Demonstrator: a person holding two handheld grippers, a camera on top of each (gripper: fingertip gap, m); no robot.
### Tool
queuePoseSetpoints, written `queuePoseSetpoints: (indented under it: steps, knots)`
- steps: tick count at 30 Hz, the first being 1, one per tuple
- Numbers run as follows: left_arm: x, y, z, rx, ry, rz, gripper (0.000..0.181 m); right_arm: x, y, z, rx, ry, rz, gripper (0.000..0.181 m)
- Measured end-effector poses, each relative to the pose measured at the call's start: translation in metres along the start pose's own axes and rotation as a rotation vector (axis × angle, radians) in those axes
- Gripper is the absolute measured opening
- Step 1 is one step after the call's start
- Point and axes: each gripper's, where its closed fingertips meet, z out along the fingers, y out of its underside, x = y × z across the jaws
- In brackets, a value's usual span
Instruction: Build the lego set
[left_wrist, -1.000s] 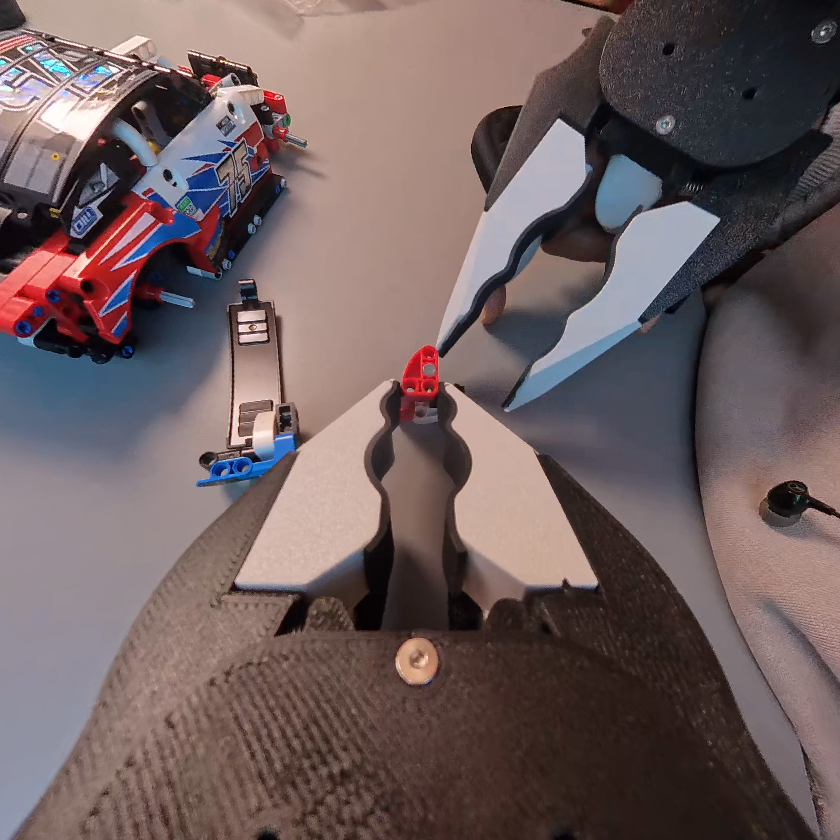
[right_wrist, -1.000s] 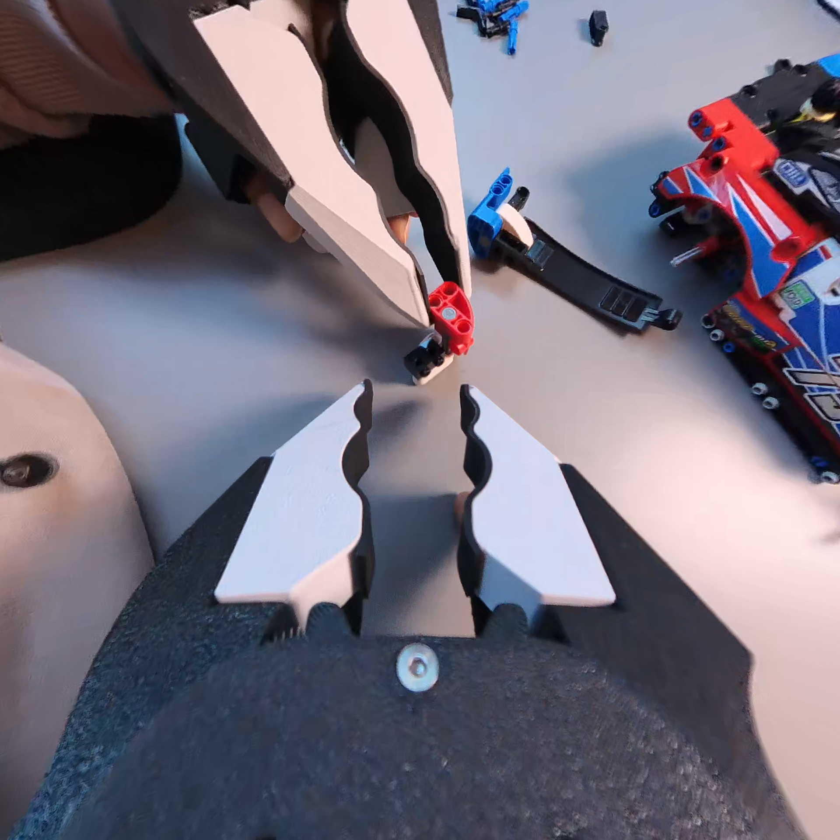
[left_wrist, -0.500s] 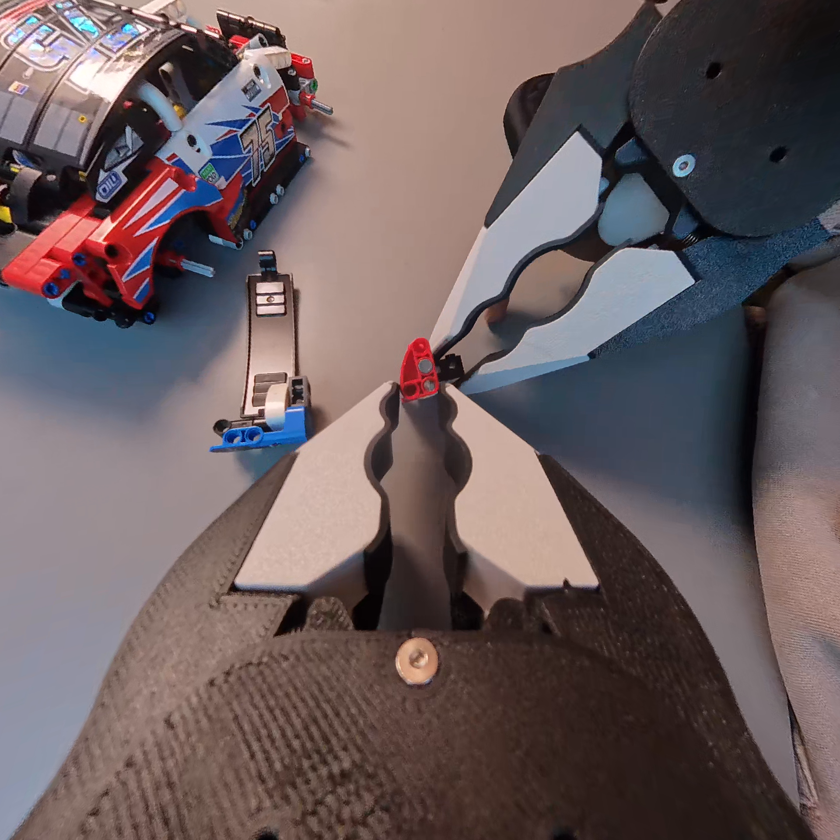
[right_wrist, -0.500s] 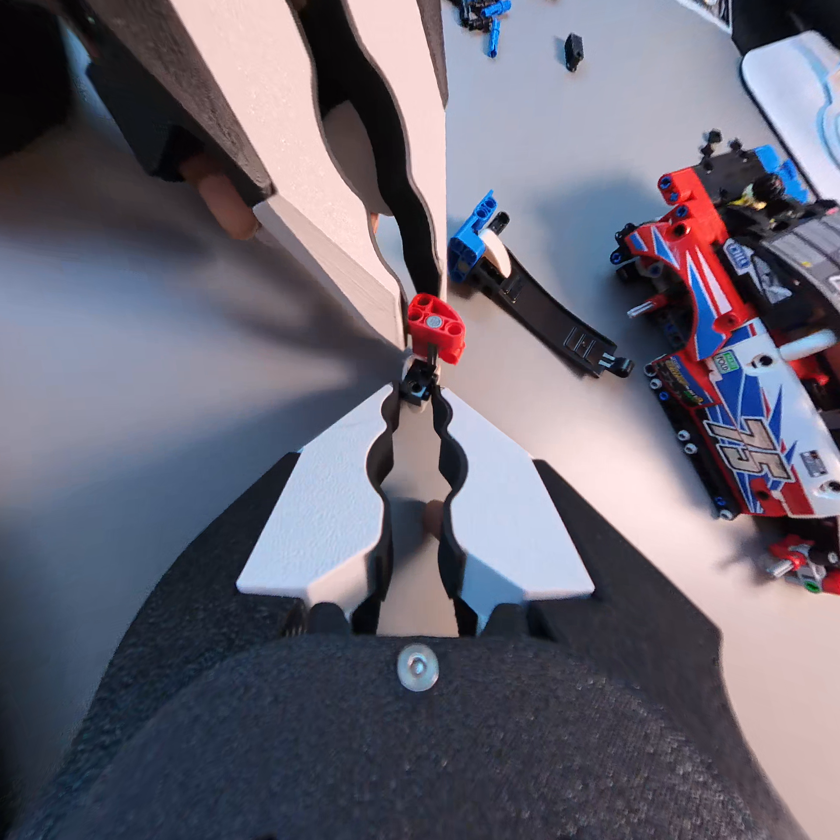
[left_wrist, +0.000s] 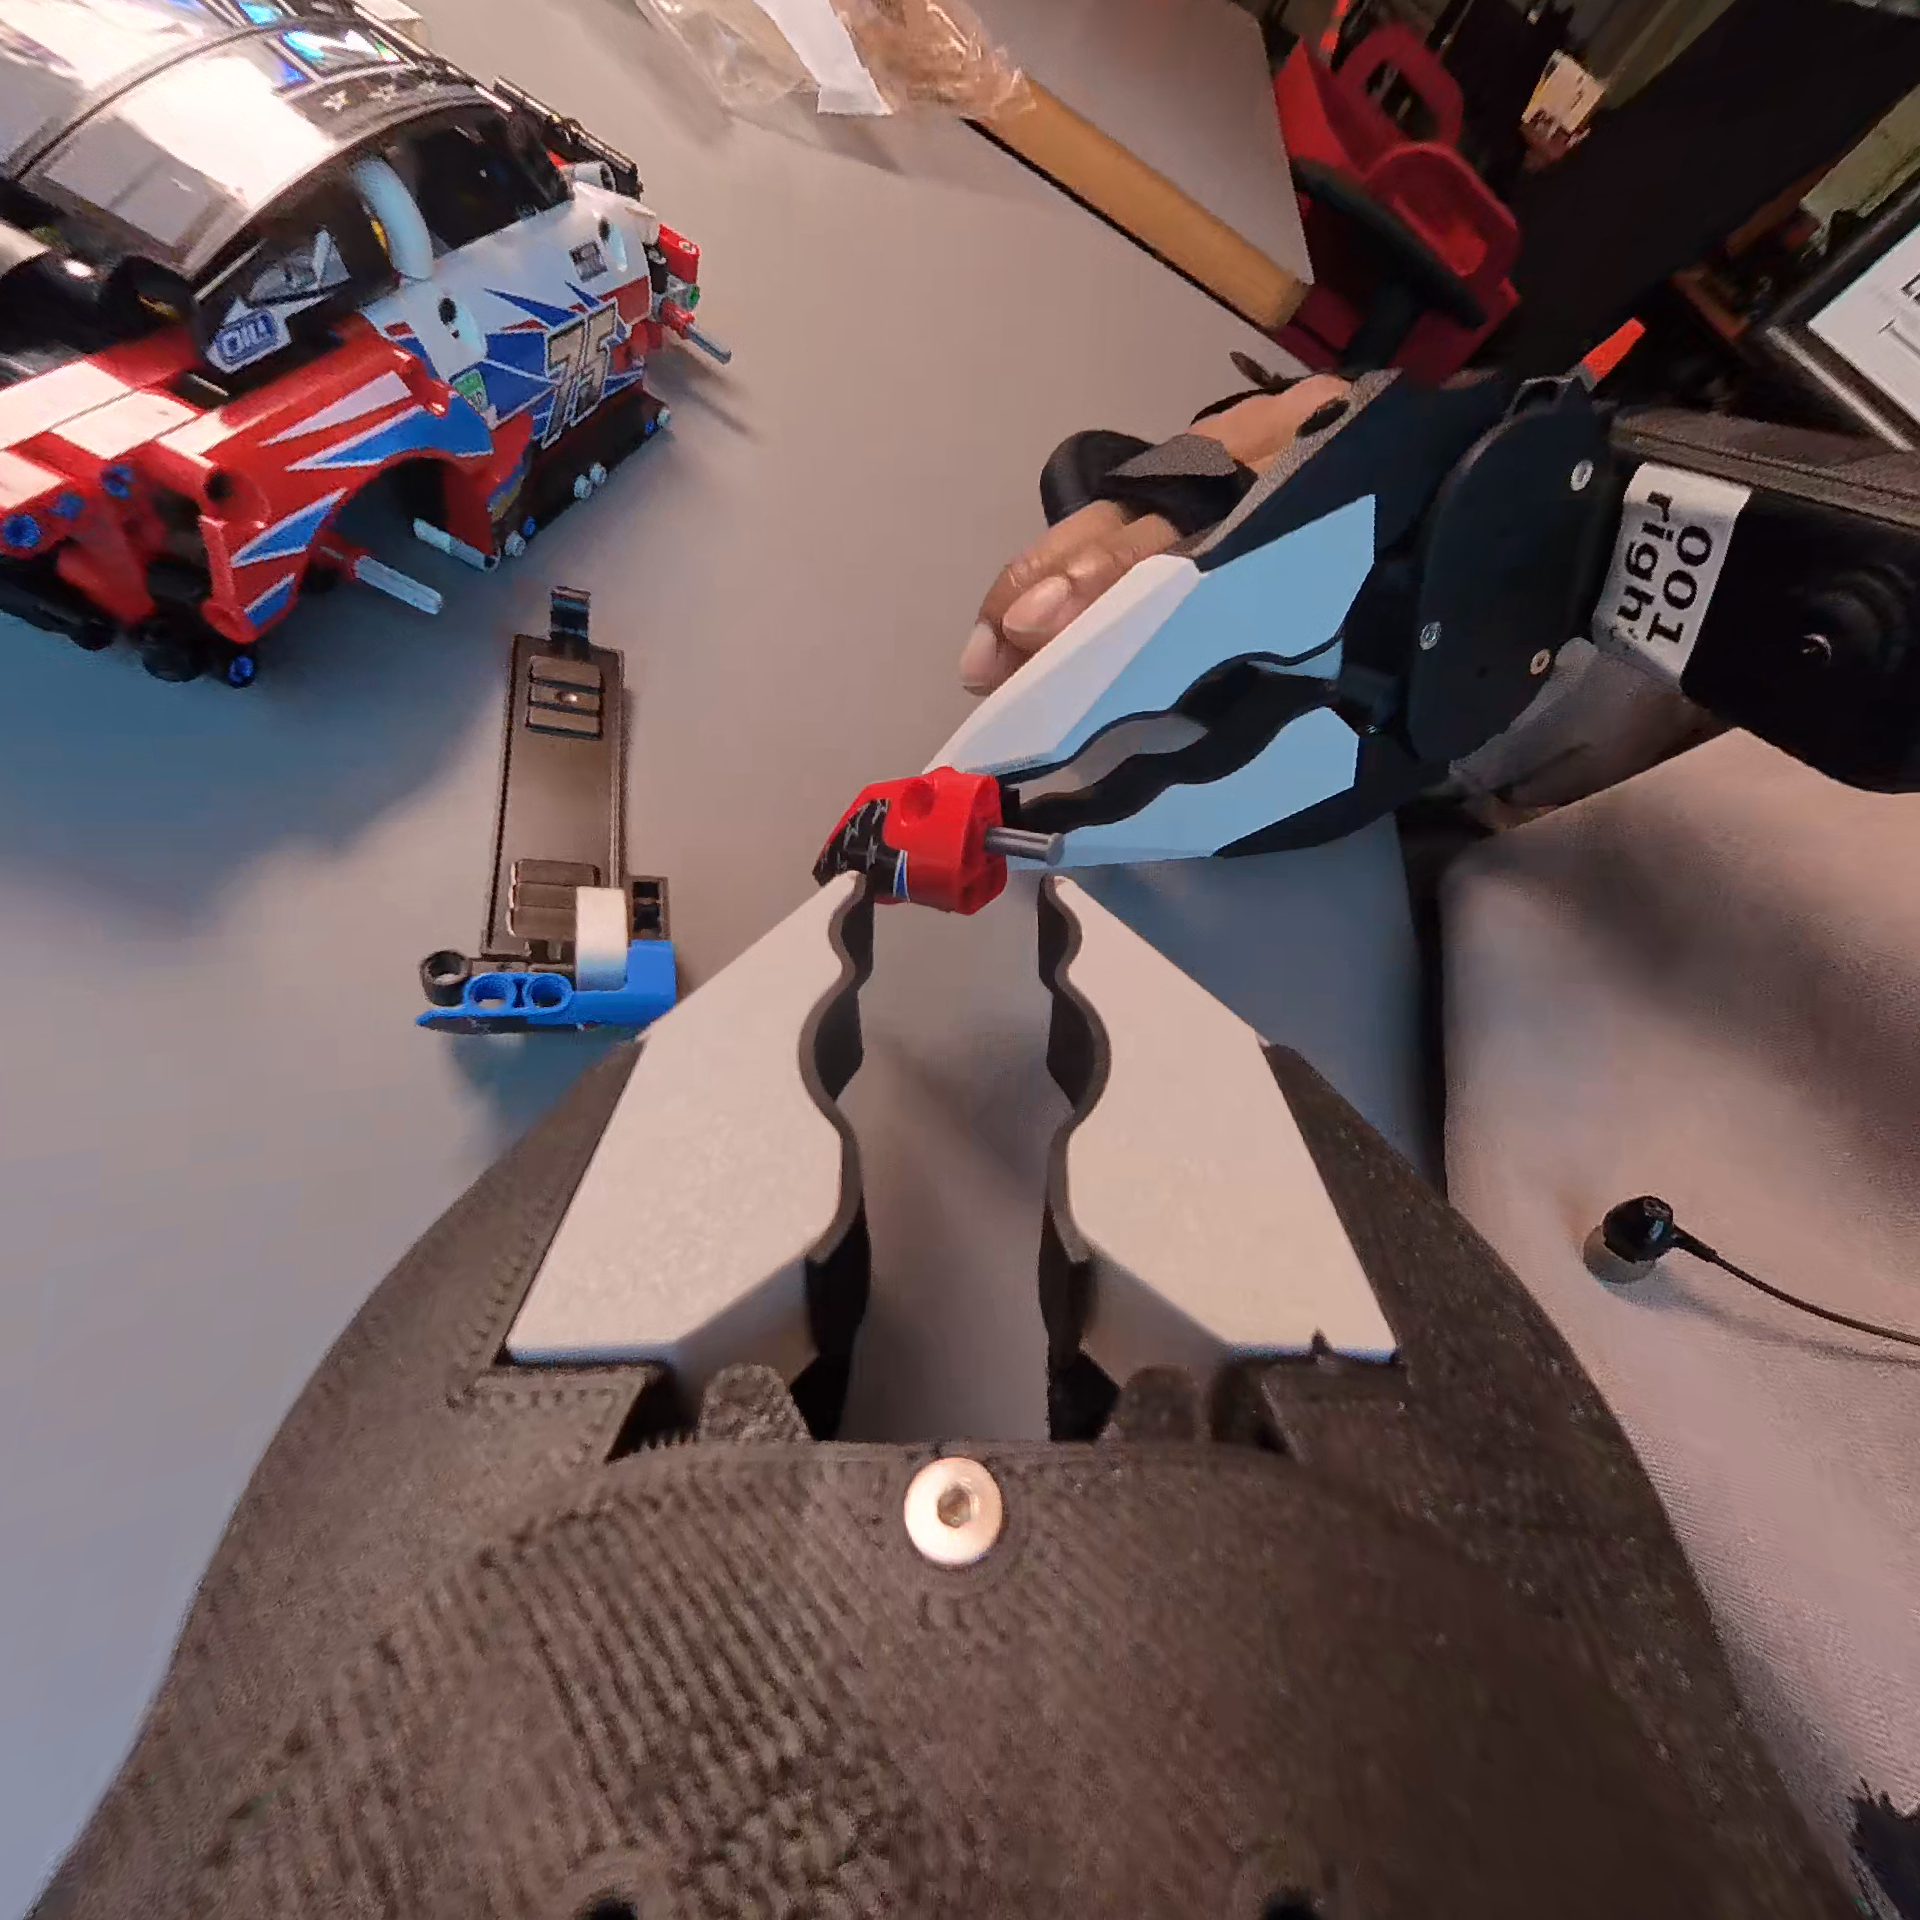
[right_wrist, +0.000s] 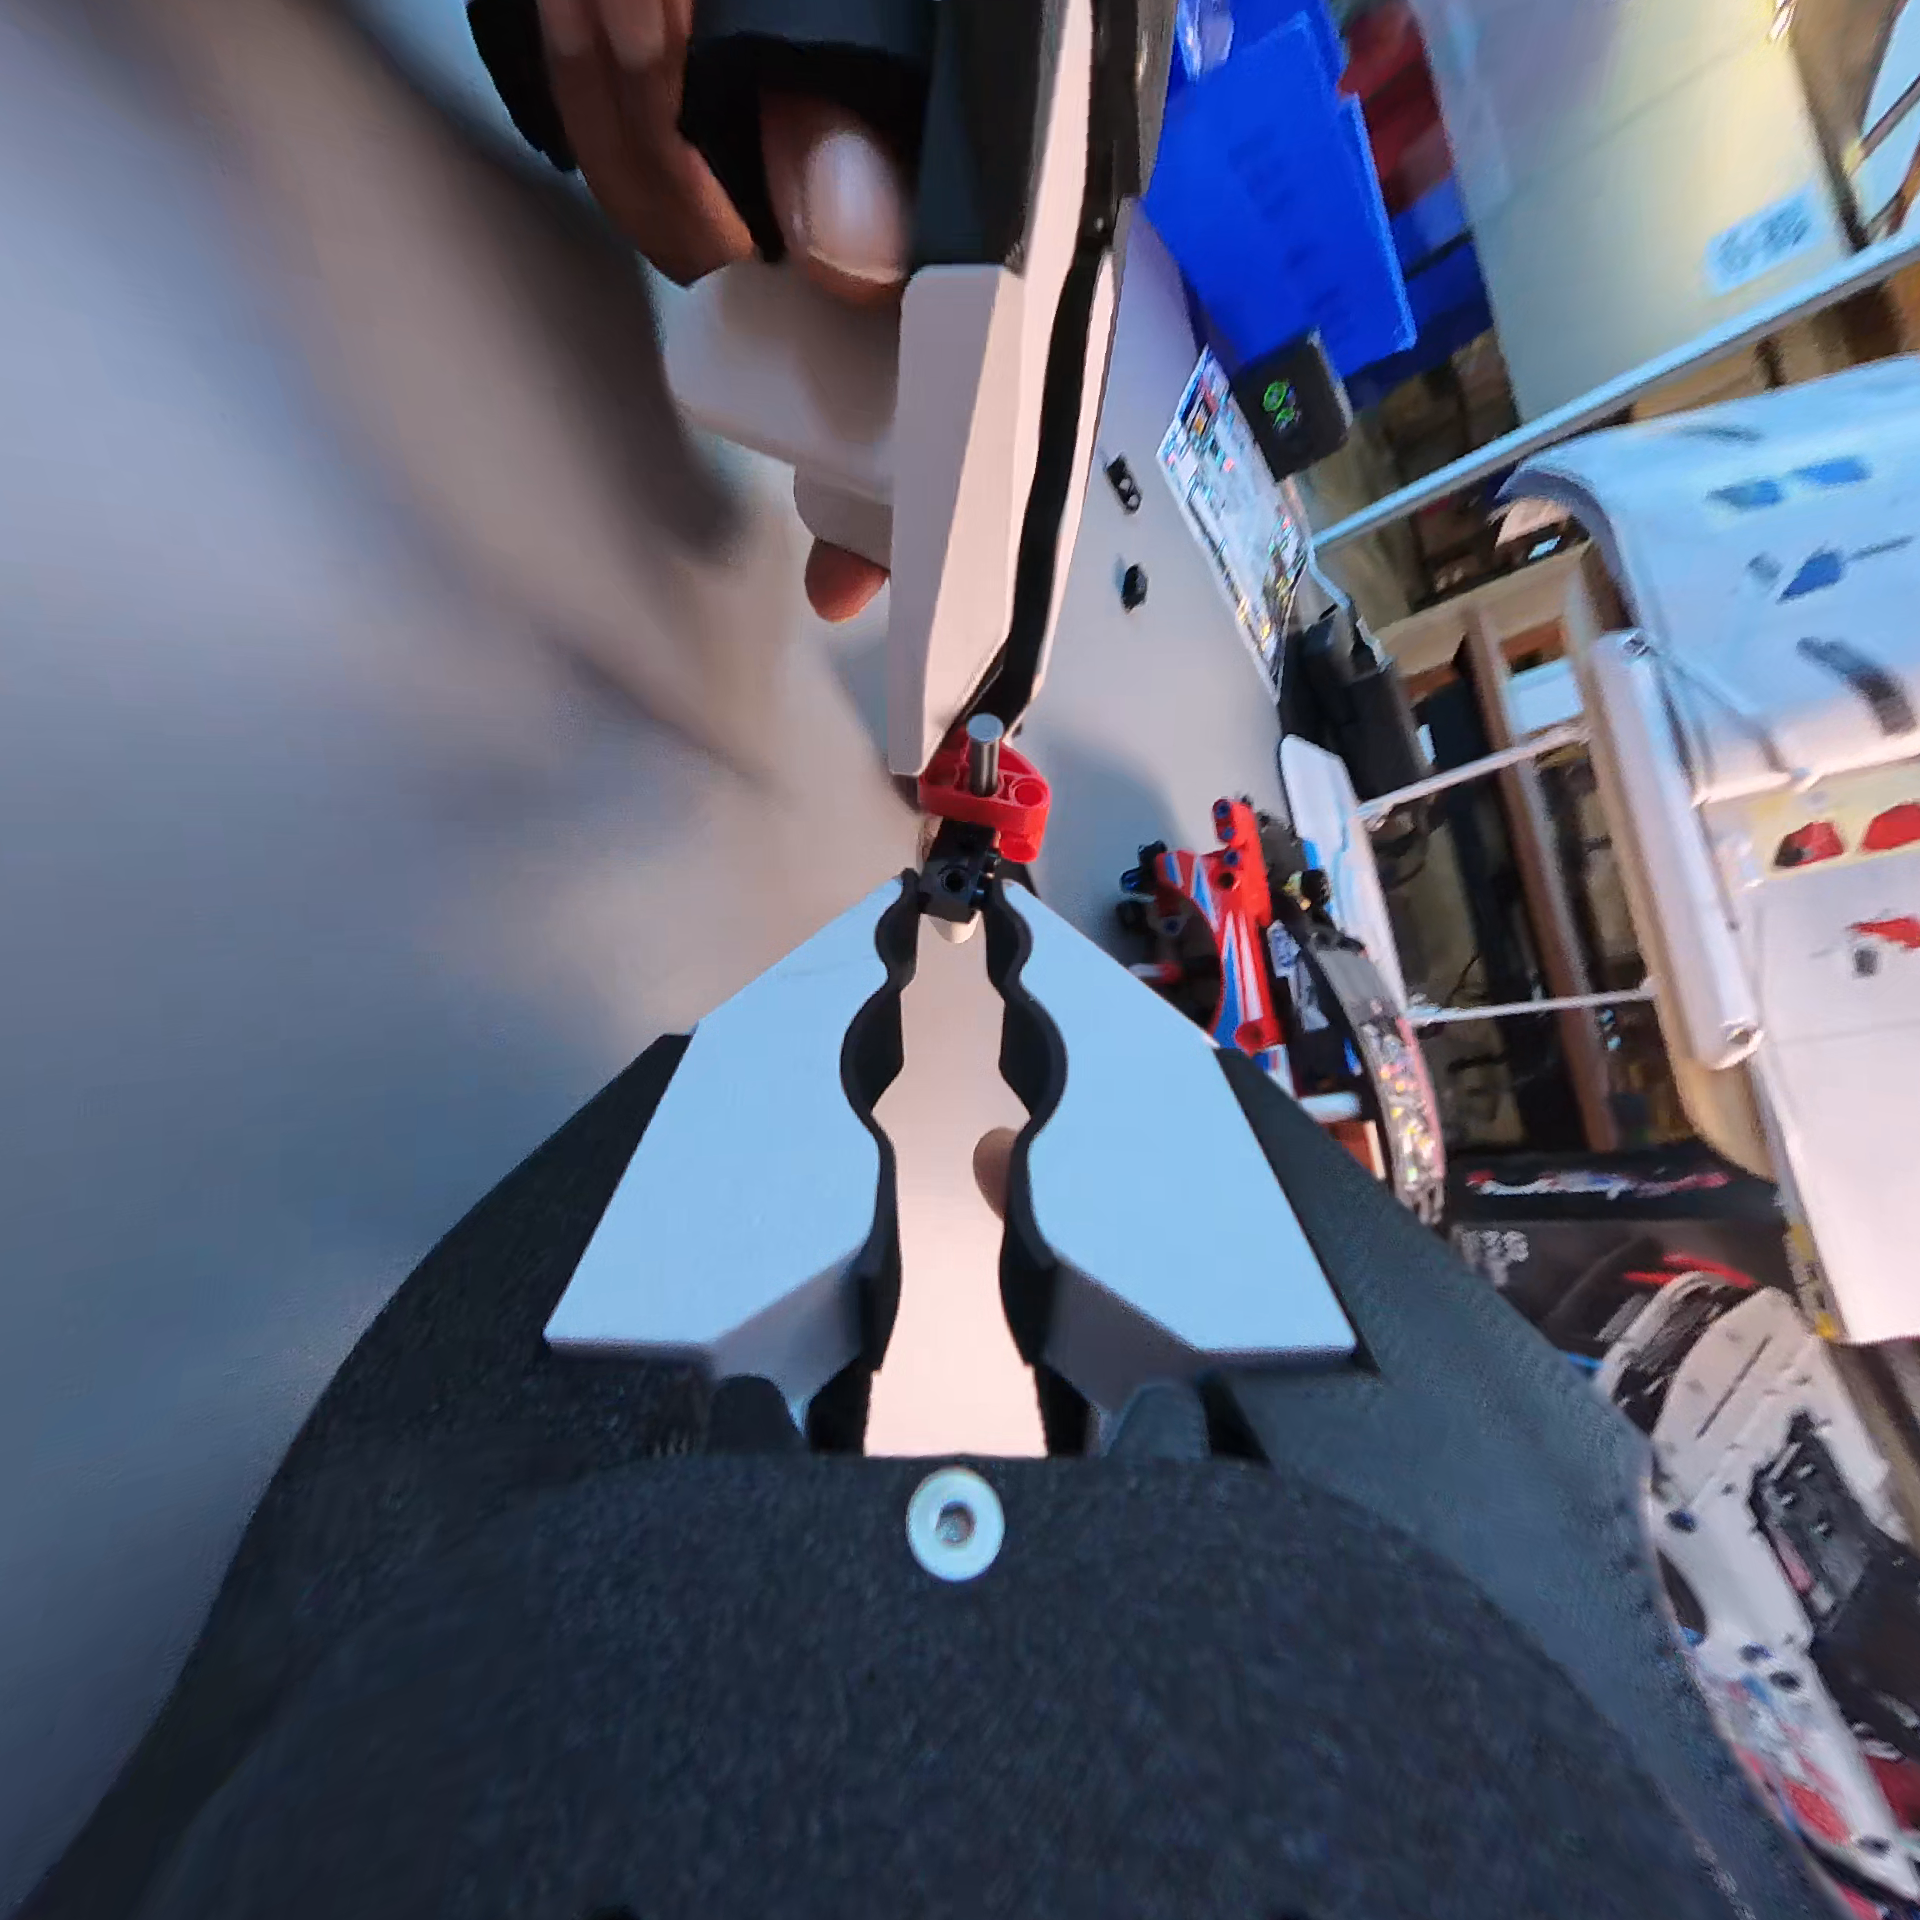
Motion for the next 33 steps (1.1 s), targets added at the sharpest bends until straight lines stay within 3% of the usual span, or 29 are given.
queuePoseSetpoints:
  steps: [6,17,21,28,33]
  knots:
    - [-0.002,-0.007,-0.004,0.049,-0.005,0.008,0.021,0.008,-0.011,-0.003,0.130,0.052,-0.198,0.009]
    - [0.006,-0.018,-0.009,0.128,0.063,0.058,0.033,0.020,-0.025,-0.014,0.243,0.127,-0.417,0.009]
    - [0.011,-0.020,-0.011,0.135,0.082,0.088,0.045,0.024,-0.021,-0.013,0.247,0.128,-0.383,0.009]
    - [0.010,-0.018,-0.005,0.101,0.042,0.124,0.086,0.023,-0.023,-0.011,0.270,0.140,-0.373,0.009]
    - [0.009,-0.024,-0.008,0.139,0.047,0.107,0.090,0.020,-0.029,-0.012,0.300,0.139,-0.401,0.010]
